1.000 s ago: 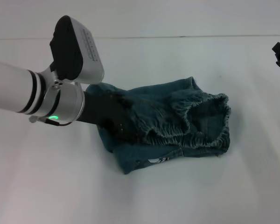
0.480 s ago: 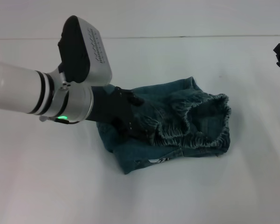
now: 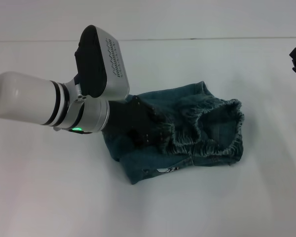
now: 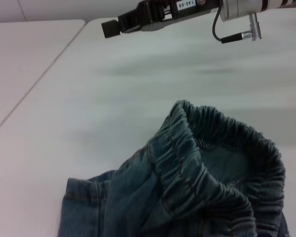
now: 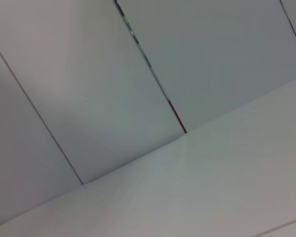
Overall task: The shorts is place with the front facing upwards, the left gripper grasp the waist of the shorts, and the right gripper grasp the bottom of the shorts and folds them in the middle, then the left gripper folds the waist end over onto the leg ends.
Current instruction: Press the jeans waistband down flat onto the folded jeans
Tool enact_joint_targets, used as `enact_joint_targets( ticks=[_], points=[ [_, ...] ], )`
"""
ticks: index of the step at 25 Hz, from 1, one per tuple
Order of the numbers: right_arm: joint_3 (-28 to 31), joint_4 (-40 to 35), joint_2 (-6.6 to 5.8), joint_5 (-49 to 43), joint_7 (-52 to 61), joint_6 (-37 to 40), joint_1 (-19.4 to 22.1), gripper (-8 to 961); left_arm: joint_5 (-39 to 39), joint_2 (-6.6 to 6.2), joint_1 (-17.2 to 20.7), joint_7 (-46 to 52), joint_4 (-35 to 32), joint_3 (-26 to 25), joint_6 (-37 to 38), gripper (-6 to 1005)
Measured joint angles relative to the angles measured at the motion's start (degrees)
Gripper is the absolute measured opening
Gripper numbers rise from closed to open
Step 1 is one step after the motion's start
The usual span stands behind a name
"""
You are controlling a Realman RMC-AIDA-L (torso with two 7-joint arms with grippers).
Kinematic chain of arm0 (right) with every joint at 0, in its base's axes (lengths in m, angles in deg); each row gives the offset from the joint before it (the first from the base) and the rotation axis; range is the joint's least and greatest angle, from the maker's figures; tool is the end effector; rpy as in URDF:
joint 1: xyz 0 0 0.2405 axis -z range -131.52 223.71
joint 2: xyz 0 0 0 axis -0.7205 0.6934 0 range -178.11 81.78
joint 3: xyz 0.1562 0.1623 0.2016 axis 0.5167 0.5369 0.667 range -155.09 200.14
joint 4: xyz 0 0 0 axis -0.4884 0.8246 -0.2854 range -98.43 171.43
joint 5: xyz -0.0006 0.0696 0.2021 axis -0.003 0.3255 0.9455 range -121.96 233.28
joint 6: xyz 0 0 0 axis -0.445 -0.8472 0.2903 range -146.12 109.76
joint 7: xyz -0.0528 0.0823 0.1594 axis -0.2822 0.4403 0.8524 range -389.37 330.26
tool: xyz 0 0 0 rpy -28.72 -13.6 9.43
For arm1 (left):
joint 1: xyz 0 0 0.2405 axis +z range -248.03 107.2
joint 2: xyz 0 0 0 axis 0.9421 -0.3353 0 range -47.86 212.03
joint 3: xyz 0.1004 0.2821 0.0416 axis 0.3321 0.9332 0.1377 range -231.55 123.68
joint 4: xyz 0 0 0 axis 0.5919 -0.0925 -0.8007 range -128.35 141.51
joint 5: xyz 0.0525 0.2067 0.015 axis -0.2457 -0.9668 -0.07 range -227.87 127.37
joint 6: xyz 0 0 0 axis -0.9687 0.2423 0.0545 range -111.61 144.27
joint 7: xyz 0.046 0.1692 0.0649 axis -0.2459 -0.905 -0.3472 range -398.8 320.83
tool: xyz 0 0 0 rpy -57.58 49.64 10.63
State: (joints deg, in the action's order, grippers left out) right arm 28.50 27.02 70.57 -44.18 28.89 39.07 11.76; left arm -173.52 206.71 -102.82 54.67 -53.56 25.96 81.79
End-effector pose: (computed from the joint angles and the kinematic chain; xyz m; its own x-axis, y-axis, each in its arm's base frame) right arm 0.3779 0.4416 -0.0201 0.3081 -0.2116 -0.9275 -0.9500 -0.1207 -0.2880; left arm -0.1949 0.3939 -0.1451 0.9987 0.0265 0.0446 0.0374 -0.9638 -0.2640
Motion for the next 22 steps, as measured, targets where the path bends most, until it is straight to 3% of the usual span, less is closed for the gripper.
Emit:
enact_joint_targets(
  ticks=[5, 10, 18, 22],
  points=[
    [0.0, 0.24, 0.02, 0.0, -0.54, -0.38, 0.11, 67, 0.02, -0.1, -0.51, -0.02, 0.02, -0.27, 0.82, 367],
    [0.0, 0.32, 0.09, 0.0, -0.7, -0.43, 0.3, 72, 0.95, -0.2, -0.75, -0.04, -0.33, -0.83, 1.16, 131],
    [0.0, 0.2, 0.16, 0.0, -0.78, -0.01, 0.93, 80, 9.0, -0.53, -4.26, 0.3, 1.15, -6.38, 0.86, 94],
    [0.0, 0.22, 0.29, 0.0, -0.79, 0.07, 1.09, 84, 12.32, -0.46, -8.59, 0.44, 7.36, -7.01, -5.71, 95]
  ],
)
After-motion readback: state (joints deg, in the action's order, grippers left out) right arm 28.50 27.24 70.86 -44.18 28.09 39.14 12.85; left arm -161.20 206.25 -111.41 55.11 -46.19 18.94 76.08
